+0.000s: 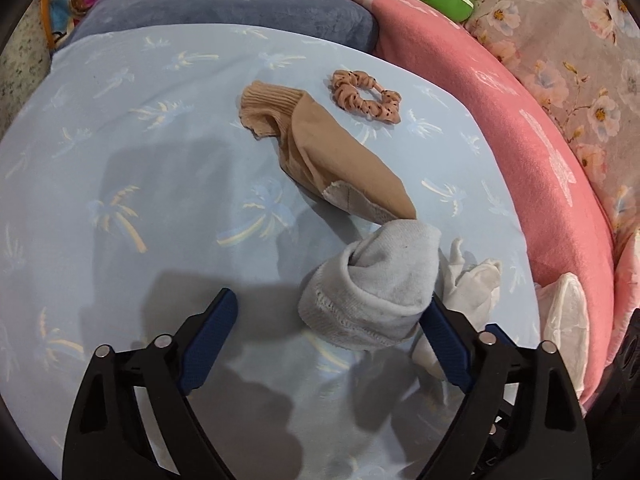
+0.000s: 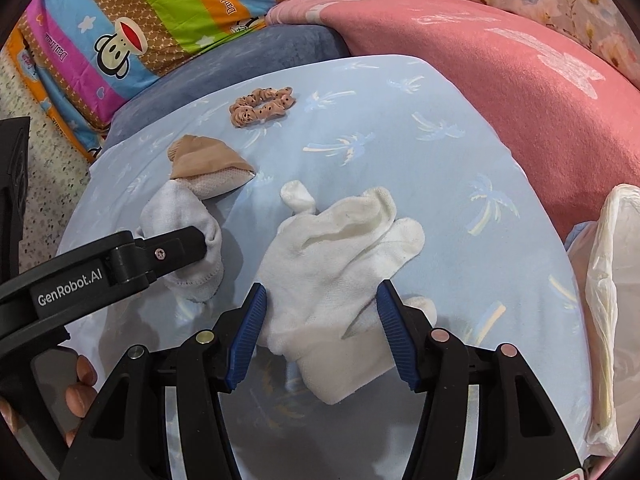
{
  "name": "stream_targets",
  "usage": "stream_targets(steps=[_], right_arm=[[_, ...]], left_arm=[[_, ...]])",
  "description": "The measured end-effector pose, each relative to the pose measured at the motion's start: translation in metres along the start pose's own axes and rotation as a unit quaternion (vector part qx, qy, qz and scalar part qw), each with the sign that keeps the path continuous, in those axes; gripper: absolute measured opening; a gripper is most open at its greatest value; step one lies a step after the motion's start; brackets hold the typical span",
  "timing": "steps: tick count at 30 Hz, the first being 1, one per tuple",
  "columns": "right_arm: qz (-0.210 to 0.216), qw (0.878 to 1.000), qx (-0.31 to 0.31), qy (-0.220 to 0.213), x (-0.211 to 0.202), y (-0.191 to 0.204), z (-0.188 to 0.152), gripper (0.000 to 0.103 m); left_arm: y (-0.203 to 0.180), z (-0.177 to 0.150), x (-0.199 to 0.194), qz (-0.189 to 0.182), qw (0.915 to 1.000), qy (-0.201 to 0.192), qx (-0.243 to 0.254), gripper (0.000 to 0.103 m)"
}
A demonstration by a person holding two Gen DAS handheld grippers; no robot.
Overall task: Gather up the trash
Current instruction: 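Grasp the grey sock with the left gripper while the right gripper grasps the white glove, then carry both items over the white bin and open both grippers to drop them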
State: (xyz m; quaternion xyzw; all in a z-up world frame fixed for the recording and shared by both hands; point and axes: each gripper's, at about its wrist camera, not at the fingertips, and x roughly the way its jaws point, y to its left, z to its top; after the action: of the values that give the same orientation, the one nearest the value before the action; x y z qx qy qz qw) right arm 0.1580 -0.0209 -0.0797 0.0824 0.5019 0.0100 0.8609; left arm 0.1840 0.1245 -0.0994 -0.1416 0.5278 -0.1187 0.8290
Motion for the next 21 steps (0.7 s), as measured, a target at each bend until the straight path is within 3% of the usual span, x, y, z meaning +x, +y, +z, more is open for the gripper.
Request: stream_targets(steps=[3,8,9,12,21], right_arm=[[-0.001,1.0,-0.001,0.0,-0.001,0.0,-0.002,0.049],[0.011,1.0,-0.004,0.012,-0.004,0.002,-0.006,0.023],[0.014,1.0,-0.004,0.014,-0.006,0.002,-0.008,0.017],[0.018,1.0,-0.004,0.013,-0.013,0.002,-0.012,0.013],[0.02,1.0,0.005,-0.013,-0.05,-0.007,-0.018,0.011]], left_arm=[[-0.005,-0.002,-0.001,-0.025,0.9996,0.01,0.007,0.064],[-0.014,-0.009,-0.006,-0.037,0.999,0.016,0.02,0.042],[-0.016,-0.01,-0.007,-0.035,0.999,0.015,0.024,0.041],[-0.021,-0.015,-0.013,-0.026,0.999,0.013,0.032,0.037],[-0.037,-0.023,-0.035,-0.002,0.9985,-0.007,0.055,0.037]])
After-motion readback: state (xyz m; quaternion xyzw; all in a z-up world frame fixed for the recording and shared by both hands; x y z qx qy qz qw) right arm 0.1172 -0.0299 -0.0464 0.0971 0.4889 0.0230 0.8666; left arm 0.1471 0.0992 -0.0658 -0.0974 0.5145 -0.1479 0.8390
